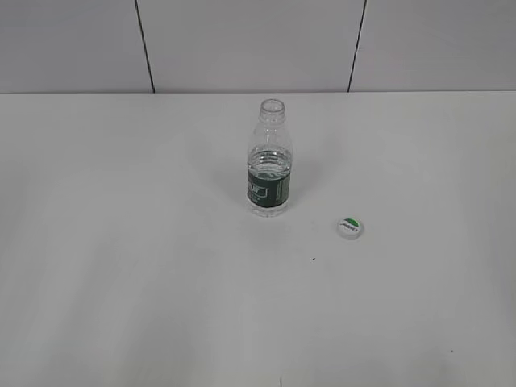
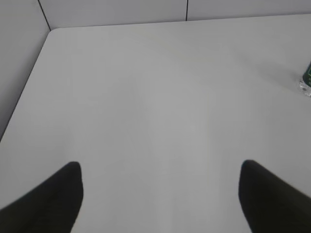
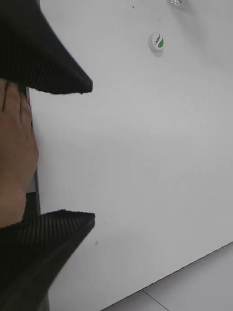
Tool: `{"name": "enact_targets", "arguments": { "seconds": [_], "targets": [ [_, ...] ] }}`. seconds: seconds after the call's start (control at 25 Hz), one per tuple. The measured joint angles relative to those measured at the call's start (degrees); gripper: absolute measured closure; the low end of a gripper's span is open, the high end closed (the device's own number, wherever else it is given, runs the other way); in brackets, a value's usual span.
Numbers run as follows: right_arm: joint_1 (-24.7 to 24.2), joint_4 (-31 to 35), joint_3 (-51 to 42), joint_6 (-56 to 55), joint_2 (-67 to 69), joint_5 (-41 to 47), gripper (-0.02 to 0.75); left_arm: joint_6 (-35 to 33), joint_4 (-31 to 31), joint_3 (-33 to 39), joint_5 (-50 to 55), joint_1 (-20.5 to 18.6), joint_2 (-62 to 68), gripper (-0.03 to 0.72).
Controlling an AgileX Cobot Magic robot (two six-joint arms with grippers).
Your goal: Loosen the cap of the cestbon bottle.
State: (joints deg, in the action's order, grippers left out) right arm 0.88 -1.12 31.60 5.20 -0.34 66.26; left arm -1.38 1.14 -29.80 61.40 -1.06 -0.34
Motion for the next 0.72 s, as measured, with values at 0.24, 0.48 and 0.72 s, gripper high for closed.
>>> {"name": "enact_targets", "arguments": {
  "seconds": [0.24,0.48,0.72],
  "targets": [
    [0.0,0.0,-0.2,0.0,0.0,-0.4,0.169,0.0,0.0,0.0,0.0,0.0,0.0,0.098],
    [0.0,0.1,-1.5,-0.1,0.0,-2.4,0.169,0.0,0.0,0.0,0.0,0.0,0.0,0.098],
    [0.0,0.1,-1.5,-0.1,0.0,-2.6,0.169,0.0,0.0,0.0,0.0,0.0,0.0,0.099]
  ]
}}
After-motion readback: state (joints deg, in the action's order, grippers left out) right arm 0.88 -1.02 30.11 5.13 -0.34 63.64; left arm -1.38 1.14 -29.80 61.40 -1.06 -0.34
